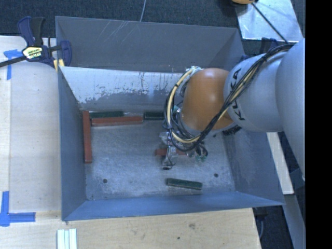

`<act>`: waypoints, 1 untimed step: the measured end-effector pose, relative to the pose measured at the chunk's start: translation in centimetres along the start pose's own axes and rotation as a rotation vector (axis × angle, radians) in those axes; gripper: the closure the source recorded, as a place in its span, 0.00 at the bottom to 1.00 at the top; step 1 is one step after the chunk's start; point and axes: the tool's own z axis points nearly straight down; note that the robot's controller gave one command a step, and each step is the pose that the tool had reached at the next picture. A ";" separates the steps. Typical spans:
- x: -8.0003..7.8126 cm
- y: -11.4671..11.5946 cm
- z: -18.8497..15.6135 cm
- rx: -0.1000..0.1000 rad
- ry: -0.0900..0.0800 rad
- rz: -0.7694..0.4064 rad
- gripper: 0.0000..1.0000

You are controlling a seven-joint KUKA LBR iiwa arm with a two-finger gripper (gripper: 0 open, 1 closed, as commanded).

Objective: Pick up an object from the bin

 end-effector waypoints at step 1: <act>0.3 -0.6 -3.8 0.000 0.010 -0.012 1.00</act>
Offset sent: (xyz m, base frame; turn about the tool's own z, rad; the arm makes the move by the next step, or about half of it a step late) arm -0.0174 -0.0700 0.0470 0.0206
